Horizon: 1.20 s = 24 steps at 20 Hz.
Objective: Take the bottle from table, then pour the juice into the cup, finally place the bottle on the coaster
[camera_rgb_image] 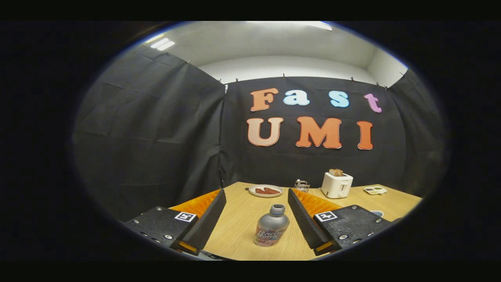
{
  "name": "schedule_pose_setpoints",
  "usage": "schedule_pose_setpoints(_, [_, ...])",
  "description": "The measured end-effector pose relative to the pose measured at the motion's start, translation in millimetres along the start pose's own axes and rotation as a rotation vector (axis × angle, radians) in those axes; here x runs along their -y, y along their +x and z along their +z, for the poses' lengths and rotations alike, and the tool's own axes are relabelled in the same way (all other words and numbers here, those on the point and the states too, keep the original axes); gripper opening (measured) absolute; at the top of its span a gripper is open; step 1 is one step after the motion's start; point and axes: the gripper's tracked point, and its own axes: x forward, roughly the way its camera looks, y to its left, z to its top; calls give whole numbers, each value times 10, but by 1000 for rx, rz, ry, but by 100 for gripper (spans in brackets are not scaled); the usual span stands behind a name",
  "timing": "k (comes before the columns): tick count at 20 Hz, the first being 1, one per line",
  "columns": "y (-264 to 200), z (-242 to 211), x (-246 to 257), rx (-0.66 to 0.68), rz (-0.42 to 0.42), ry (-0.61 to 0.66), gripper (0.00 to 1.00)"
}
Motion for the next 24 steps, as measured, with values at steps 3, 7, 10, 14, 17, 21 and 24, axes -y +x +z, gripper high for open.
schedule_pose_setpoints(3, [44, -114, 53, -7, -12, -5, 94])
schedule_pose_setpoints(7, [80, -314, 186, -20, -60, -16, 94])
schedule_pose_setpoints(10, [104, -471, 291, -25, -97, -19, 94])
schedule_pose_setpoints(14, [114, -611, 393, -24, -133, -2, 94])
schedule_pose_setpoints(17, [140, -762, 448, -28, -146, 9, 94])
schedule_pose_setpoints(21, [194, -1020, 452, -62, -143, -36, 94])
schedule_pose_setpoints(24, [255, -1185, 424, -98, -133, -24, 95])
